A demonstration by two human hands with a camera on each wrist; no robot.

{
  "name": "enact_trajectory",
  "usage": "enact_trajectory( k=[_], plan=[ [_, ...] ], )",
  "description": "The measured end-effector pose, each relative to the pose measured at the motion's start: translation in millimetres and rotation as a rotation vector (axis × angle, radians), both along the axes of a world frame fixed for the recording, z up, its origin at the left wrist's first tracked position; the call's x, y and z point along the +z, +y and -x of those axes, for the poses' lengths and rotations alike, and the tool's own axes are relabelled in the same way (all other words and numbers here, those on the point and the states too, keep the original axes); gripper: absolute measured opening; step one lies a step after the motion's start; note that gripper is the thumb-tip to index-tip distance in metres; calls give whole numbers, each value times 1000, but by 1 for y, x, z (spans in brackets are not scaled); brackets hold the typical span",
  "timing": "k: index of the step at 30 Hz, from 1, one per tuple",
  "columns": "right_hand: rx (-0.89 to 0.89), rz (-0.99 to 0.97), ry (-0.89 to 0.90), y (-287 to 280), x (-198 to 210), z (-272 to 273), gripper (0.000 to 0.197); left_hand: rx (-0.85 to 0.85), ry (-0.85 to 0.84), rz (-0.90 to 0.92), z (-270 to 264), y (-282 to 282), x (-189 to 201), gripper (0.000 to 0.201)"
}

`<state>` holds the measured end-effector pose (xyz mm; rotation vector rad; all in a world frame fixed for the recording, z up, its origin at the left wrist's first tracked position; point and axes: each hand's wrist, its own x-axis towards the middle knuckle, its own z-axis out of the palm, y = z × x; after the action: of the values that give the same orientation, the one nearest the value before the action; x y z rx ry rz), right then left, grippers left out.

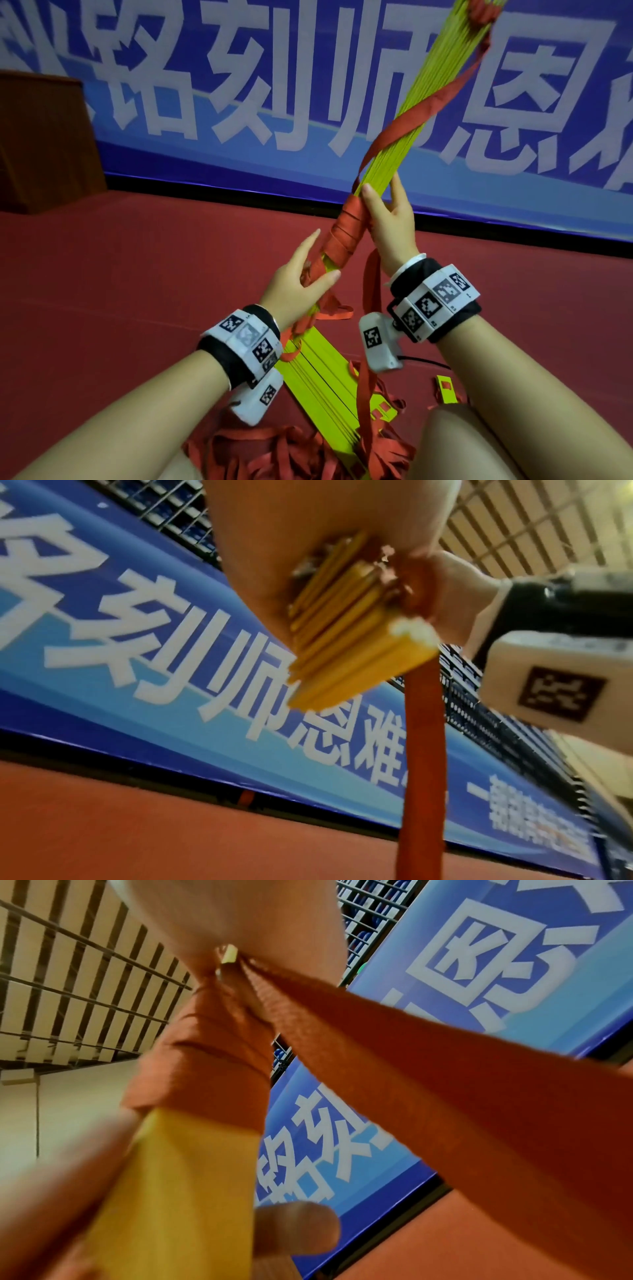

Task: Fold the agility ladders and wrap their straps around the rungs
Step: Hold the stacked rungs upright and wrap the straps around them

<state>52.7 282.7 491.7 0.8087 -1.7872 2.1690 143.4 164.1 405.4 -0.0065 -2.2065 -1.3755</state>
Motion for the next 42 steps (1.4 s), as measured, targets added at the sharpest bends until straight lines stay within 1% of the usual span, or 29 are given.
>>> enact_trajectory(
  k=[1,2,4,7,9,10,13,15,16,18,19,21,22,23,25,27,29,31,32,33,35,37,38,39,41,42],
  plan=[
    [34,-4,-6,3,1,-2,49,-69,-23,-96,1,1,-1,70],
    [56,-14,-11,5,2,-4,44,-121,-41,-152,1,4,-3,65],
    [63,-39,-11,7,1,-4,41,-178,-43,-202,4,9,-7,63],
    [64,-123,-6,9,2,0,36,-164,25,-247,7,15,-11,74],
    [77,-207,-18,14,6,3,22,-110,51,-252,9,13,-12,81],
    [82,-248,-23,16,8,3,17,-64,54,-223,10,10,-14,86],
    [45,-349,-62,18,5,8,30,97,32,-119,11,-5,-17,92],
    [13,-362,-70,16,1,11,32,169,9,-33,8,-11,-13,92],
    [0,-358,-71,16,0,11,29,204,-12,19,6,-13,-10,91],
    [-6,-304,-100,15,-3,13,13,266,-43,109,1,-11,-5,90],
    [-9,-264,-127,13,-4,13,18,289,-49,135,0,-10,-4,88],
    [-26,-194,-190,11,-8,13,52,325,-53,160,2,-7,-4,87],
    [-37,-168,-189,9,-9,12,65,336,-48,170,4,-5,-5,86],
    [-40,-151,-169,8,-11,9,74,350,-39,189,5,-3,-5,86],
    [-75,-143,-116,3,-12,4,83,397,-19,268,8,2,-6,87],
    [-138,-144,-48,-3,-13,2,88,428,-4,369,7,8,-10,87],
    [-218,-138,-15,-8,-14,4,89,439,47,490,6,13,-16,83],
    [-275,-110,1,-8,-12,6,85,399,110,583,3,16,-18,76],
    [-276,-82,10,-7,-11,6,84,367,137,566,3,16,-18,74],
    [-251,-41,25,-5,-9,6,83,323,158,495,4,14,-18,74],
    [-148,57,50,0,-7,7,76,204,166,226,5,11,-11,69],
    [-15,114,40,5,-1,5,70,43,118,-66,4,9,-2,53],
    [37,109,28,8,1,2,68,-60,80,-192,3,10,1,43],
    [75,92,16,9,3,-1,66,-161,44,-307,2,10,4,40],
    [129,59,4,10,6,-6,67,-319,-11,-465,-1,12,6,43],
    [147,37,0,10,6,-7,68,-359,-4,-491,-3,15,6,46]
  ],
)
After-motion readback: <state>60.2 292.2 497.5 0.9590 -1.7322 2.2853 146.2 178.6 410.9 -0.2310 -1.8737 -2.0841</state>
